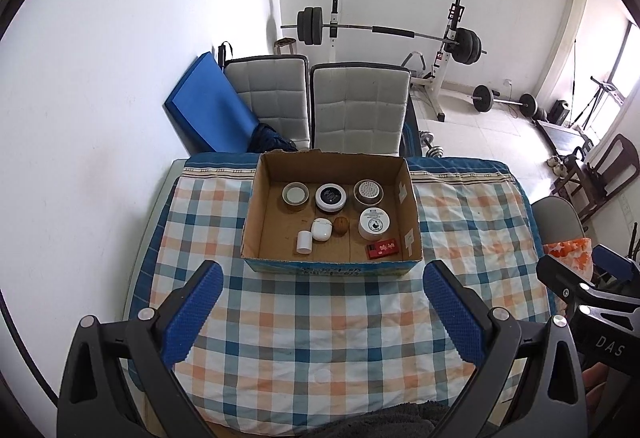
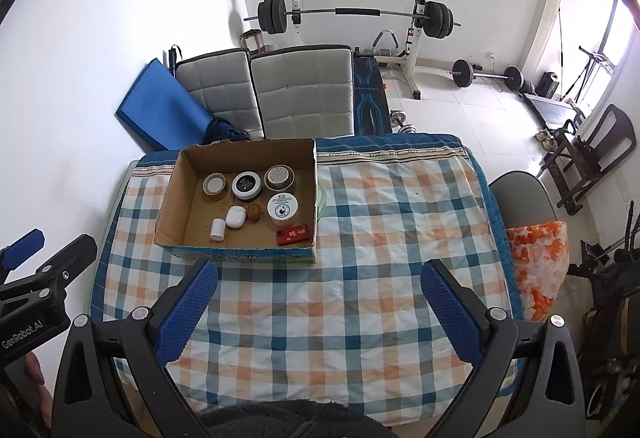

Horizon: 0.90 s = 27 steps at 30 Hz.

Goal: Organize rigid objects

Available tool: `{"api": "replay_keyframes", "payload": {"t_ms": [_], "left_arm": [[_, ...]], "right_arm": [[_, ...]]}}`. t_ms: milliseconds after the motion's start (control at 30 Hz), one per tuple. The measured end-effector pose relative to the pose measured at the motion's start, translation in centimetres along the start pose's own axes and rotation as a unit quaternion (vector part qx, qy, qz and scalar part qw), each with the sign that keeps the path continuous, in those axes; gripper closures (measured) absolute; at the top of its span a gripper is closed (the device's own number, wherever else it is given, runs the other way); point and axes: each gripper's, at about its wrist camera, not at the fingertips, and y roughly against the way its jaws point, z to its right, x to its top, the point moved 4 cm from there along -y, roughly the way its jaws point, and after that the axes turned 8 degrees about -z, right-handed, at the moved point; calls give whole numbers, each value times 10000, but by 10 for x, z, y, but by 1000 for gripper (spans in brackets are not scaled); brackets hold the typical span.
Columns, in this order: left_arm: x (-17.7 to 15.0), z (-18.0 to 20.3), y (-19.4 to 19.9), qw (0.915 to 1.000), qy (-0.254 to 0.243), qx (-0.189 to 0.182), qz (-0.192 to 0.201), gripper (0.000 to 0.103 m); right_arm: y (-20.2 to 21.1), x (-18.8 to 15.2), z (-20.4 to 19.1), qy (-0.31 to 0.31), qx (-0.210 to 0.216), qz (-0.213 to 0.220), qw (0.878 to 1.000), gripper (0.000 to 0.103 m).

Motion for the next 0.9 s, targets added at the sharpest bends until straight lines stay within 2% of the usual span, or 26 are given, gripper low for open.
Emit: {"api": "replay_keyframes", "payload": {"t_ms": [900], "left_arm": [[17, 1, -2, 9999, -68, -42, 94, 0]], "right_arm": [[1, 7, 8, -207, -117, 77, 9997, 0]]}}
